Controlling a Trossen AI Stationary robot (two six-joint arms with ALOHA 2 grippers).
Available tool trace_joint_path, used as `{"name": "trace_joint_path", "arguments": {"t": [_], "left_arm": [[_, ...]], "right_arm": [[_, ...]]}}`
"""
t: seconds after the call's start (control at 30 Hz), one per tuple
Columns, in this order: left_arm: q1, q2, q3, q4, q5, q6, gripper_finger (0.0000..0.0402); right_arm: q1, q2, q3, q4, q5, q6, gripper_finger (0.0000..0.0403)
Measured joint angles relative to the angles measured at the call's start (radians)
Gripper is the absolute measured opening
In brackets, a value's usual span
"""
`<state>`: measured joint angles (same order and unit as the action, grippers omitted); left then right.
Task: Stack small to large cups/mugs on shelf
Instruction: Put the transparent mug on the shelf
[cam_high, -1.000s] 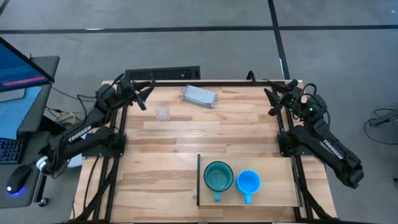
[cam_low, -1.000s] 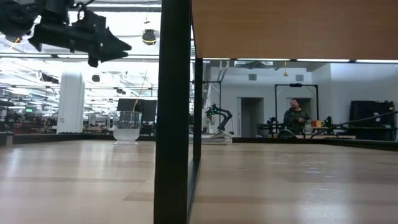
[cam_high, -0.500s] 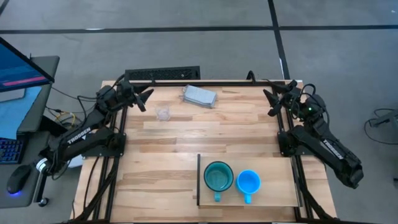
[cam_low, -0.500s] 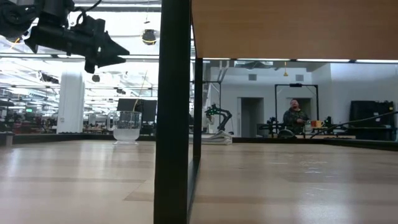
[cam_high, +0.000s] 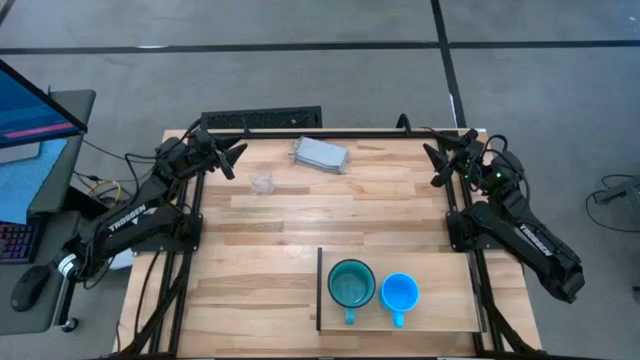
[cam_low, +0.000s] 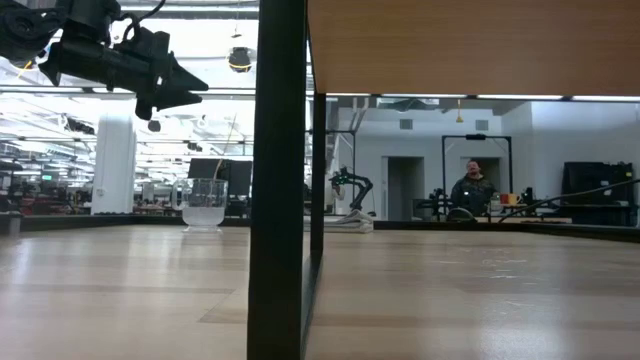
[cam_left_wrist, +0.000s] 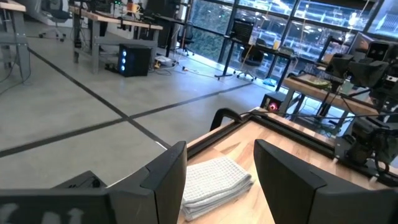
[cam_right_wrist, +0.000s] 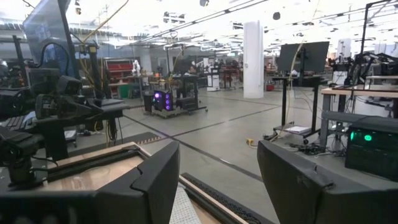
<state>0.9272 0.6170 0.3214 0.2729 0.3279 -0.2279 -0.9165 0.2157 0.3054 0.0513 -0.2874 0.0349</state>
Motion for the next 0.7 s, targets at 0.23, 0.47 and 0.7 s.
{"name": "trace_joint_path", "arguments": {"t": [0.23, 0.47, 0.7], "left_arm": [[0.000, 0.000, 0.000, 0.000, 0.009, 0.050, 0.0179], [-0.008, 0.000, 0.000, -0.037, 0.056, 0.145, 0.0179], [-0.046, 0.018, 0.000, -0.195, 0.049, 0.165, 0.0179]], "right_arm": [[0.000, 0.000, 0.000, 0.000, 0.000, 0.000, 0.0238], [0.000, 0.000, 0.001, 0.000, 0.000, 0.000, 0.0238], [0.000, 0.000, 0.001, 0.000, 0.000, 0.000, 0.0238]]}}
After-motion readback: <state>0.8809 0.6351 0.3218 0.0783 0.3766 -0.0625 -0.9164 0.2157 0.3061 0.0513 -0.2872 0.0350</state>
